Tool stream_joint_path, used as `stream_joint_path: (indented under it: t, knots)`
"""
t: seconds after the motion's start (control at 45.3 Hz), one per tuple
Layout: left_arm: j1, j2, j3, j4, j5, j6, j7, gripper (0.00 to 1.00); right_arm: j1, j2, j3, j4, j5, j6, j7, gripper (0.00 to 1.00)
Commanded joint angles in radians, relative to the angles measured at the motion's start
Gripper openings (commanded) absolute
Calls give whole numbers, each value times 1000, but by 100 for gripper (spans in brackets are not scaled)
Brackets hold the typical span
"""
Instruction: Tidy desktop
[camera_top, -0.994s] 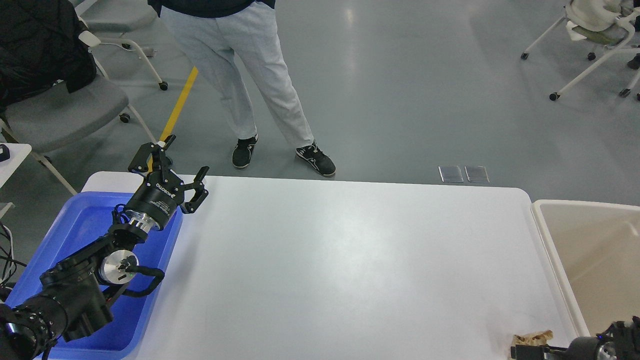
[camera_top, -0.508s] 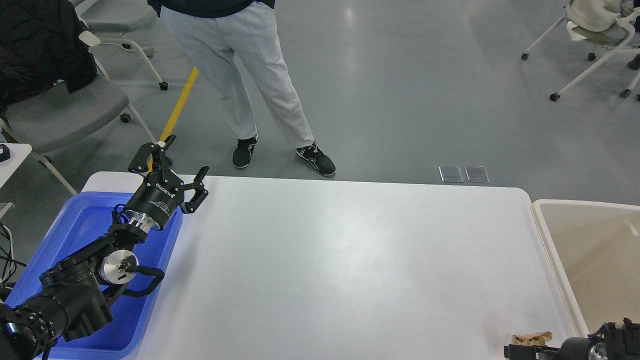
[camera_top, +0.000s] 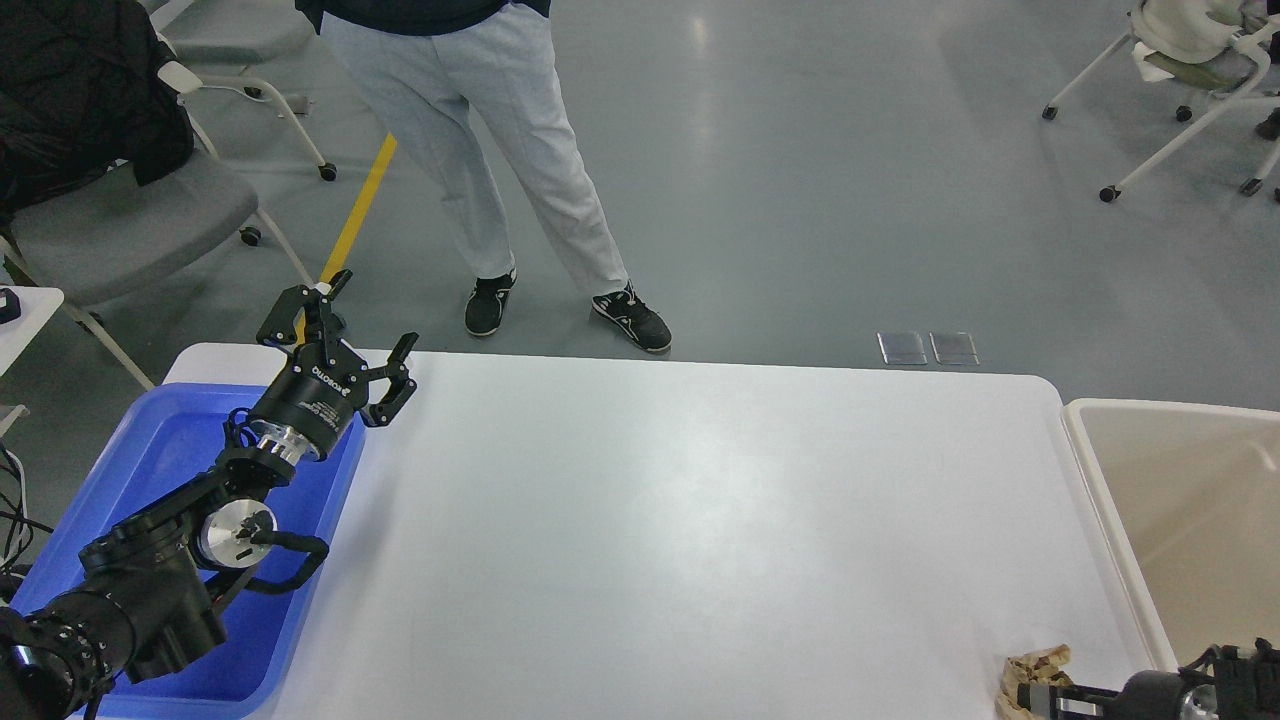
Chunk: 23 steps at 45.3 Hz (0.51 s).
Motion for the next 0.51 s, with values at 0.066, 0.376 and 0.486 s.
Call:
stream_joint_path:
  t: [0.066, 0.376, 0.486]
  knots:
    - [0, 0, 0, 0, 0, -1, 0, 100, 5, -105, 3, 81, 84, -21, 110, 0]
    - [0, 0, 0, 0, 0, -1, 2, 100, 147, -407, 3, 288, 170, 80, 142, 0]
    - [0, 2, 0, 0, 0, -1, 2, 100, 257, -504, 3, 304, 225, 167, 144, 0]
